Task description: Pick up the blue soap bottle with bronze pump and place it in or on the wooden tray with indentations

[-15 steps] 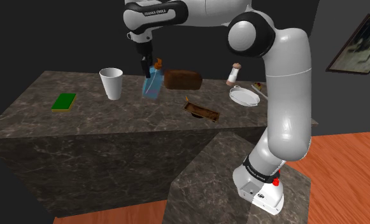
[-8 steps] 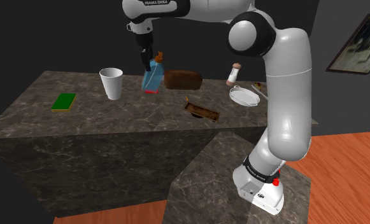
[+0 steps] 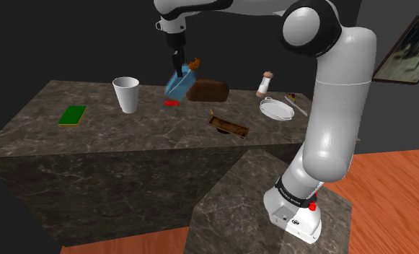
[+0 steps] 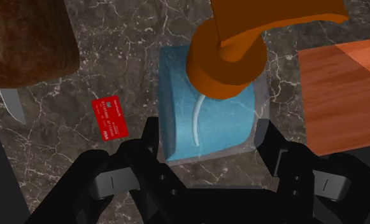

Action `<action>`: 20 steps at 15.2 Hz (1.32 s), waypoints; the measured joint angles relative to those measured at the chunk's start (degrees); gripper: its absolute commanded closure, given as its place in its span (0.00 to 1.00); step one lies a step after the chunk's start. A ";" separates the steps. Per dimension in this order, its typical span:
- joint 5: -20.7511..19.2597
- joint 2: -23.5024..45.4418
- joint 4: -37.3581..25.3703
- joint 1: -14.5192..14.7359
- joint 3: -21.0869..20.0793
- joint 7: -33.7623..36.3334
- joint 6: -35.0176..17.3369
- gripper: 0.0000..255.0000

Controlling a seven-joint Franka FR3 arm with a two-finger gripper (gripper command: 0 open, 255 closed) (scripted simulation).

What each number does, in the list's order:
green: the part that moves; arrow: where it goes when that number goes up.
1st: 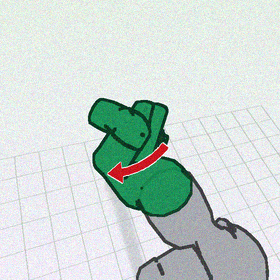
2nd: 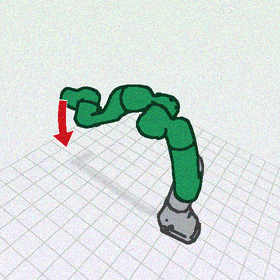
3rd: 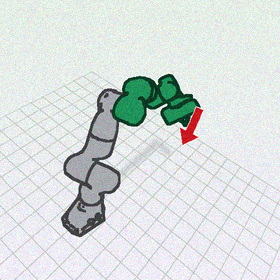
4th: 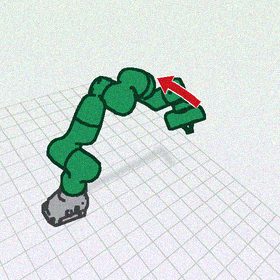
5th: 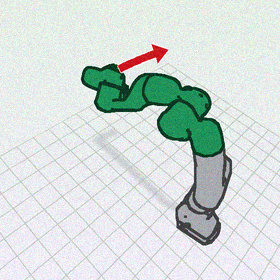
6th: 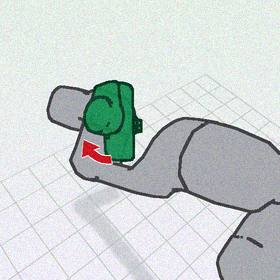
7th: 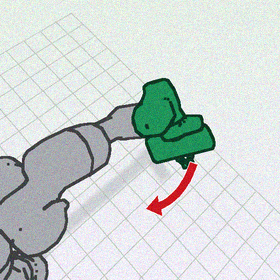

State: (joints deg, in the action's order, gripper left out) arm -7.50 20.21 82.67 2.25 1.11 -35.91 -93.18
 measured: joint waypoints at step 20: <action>-4.83 -35.62 42.16 -7.46 6.88 -11.65 -8.58 1.00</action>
State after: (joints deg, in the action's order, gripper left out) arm -12.34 -15.41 124.83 -5.21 7.99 -47.56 -101.76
